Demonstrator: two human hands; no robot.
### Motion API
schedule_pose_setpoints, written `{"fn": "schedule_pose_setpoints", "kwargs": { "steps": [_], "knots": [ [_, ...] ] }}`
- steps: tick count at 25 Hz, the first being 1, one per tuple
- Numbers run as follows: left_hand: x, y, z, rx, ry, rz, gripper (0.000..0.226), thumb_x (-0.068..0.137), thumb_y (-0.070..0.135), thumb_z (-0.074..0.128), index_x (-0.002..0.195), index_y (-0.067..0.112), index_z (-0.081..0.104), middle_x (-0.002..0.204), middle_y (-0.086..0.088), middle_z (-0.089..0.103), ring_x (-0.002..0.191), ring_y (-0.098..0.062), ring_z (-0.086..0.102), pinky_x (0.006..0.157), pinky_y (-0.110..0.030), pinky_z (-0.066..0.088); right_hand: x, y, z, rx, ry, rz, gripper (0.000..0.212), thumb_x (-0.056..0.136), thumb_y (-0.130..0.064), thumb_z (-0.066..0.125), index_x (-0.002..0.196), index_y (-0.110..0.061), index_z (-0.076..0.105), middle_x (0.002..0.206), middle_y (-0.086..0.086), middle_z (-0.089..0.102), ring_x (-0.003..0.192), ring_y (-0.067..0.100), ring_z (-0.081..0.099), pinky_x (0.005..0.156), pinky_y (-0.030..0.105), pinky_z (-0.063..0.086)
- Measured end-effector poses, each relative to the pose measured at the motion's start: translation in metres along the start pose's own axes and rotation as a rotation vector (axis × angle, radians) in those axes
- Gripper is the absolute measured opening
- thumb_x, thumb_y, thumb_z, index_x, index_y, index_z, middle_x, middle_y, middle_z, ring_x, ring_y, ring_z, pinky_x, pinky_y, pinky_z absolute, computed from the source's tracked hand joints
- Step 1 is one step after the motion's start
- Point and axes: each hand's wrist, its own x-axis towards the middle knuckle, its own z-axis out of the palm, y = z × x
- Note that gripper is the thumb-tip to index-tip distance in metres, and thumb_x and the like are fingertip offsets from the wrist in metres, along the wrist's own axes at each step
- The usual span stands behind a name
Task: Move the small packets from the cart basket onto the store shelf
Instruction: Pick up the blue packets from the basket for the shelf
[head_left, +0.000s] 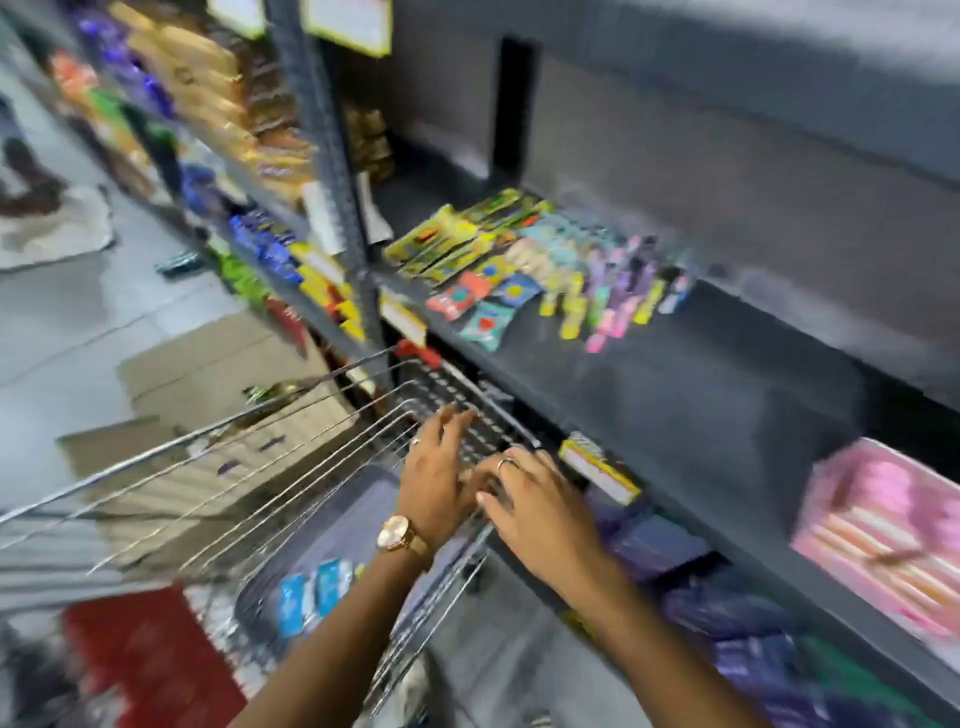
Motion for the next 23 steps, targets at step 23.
{"fn": "schedule_pose_setpoints", "kwargs": {
  "steps": [23],
  "knots": [
    [-0.126, -0.336, 0.094, -0.148, 0.117, -1.400, 0.053, 0.086, 0.006, 0.062, 0.133, -0.007, 0.041, 0.131, -0.031, 0.051, 0.122, -0.043, 0.050, 0.105, -0.044, 0.043, 0.130, -0.080, 0.425, 0.329, -0.545, 0.618, 0.031, 0.073, -0.010, 0.074, 0.103, -0.003, 0.070, 0.111, 0.021, 0.072, 0.102, 0.032, 0.069, 0.084, 0.038, 0.055]
  ]
}}
